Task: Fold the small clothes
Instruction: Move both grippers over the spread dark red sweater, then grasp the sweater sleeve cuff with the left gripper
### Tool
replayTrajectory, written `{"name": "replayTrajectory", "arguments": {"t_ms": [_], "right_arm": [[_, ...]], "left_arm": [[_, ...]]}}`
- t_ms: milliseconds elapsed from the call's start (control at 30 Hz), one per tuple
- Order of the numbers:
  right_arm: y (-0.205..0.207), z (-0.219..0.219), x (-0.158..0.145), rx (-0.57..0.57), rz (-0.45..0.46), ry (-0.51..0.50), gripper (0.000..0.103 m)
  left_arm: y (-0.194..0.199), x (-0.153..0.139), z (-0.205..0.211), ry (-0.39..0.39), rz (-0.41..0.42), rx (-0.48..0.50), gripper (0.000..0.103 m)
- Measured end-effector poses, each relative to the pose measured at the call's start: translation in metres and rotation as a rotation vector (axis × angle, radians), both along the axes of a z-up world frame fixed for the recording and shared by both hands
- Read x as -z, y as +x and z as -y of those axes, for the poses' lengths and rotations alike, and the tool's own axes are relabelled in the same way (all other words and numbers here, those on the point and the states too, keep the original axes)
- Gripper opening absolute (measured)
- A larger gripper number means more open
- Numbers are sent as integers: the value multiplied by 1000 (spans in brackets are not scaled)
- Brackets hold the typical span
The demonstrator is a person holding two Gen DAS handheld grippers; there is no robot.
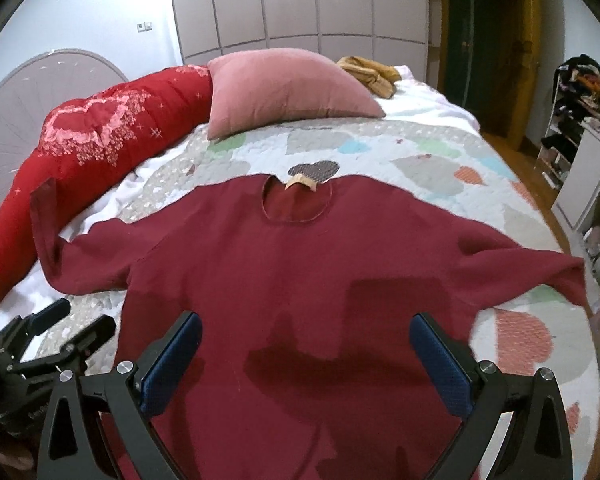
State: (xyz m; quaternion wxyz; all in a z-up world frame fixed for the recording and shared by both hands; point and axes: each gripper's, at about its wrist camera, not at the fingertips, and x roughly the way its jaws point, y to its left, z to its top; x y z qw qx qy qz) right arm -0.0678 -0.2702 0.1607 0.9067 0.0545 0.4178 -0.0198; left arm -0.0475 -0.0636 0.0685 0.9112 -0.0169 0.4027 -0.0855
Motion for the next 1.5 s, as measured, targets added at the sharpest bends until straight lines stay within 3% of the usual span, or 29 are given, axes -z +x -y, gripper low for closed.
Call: {"name": "replayTrajectory", "arguments": {"t_ms": [233, 467, 733, 833, 1133, 1167, 1200, 1233, 1300, 1500], "right_arm": [[29, -17, 28, -26, -37, 14, 103], [43, -34, 44, -65, -59, 26, 103], [55, -58, 53, -126, -61, 11, 103], [56, -61, 55, -145, -64, 13, 103], [59, -55, 66, -142, -87, 17, 103], [59, -54, 67, -142, -91, 19, 103], [59, -54, 68, -144, -94, 21, 103], [59, -54, 69, -146, -95, 22, 103], [58, -52, 70, -145, -92, 21, 103], [55, -42, 67, -122, -79, 28, 103]], "left_arm": [[24, 11, -22, -4, -26, -56, 86], [42, 19, -72, 6, -37, -160, 86], [74, 16, -172, 26, -23, -415, 86], [89, 16, -203, 69, -10, -505, 86], [130, 25, -251, 3, -2, -562, 85], [134, 28, -253, -4, -6, -558, 74], [137, 30, -252, -8, -12, -549, 55], [142, 34, -252, -13, -26, -533, 47], [149, 38, -250, -43, -43, -502, 15], [127, 9, -227, -134, 24, -420, 10]]}}
